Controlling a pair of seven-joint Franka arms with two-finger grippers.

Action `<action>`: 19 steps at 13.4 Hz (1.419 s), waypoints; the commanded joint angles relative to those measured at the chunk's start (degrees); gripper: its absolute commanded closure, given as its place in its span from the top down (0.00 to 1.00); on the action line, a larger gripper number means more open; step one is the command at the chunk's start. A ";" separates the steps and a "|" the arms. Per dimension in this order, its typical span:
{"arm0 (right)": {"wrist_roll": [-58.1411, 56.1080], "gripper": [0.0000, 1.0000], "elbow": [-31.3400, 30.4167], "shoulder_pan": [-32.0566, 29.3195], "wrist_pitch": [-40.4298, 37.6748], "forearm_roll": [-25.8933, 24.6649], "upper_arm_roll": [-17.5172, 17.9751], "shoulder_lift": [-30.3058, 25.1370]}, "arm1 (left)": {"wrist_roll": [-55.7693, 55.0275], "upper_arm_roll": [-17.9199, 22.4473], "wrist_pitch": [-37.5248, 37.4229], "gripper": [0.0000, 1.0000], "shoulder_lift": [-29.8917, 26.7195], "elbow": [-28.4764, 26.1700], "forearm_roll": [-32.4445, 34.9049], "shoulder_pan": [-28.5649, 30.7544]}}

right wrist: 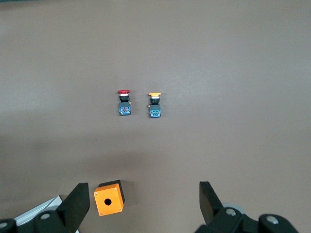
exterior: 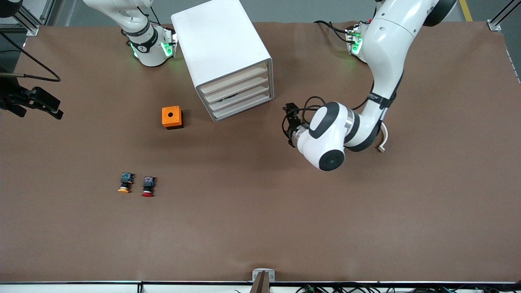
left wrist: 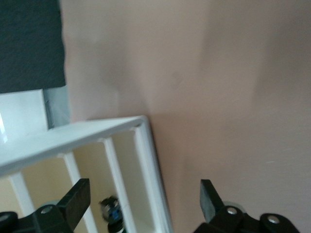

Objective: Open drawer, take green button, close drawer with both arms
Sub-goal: 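Grasp the drawer handle with the left gripper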

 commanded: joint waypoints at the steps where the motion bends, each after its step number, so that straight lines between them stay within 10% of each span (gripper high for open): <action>1: -0.65 1.00 -0.34 -0.30 -0.34 0.78 0.17 -0.37 | -5.88 0.40 -0.46 0.99 2.75 1.63 -7.38 -0.87; 14: -0.65 1.00 -0.52 -0.47 -0.25 0.78 0.17 -0.28 | -12.15 0.40 -0.28 0.91 15.06 2.77 -22.60 -8.24; 19: -0.74 1.00 -0.52 -0.65 -0.25 0.78 0.09 -0.28 | -12.68 0.40 -0.28 0.64 15.42 2.77 -24.10 -10.19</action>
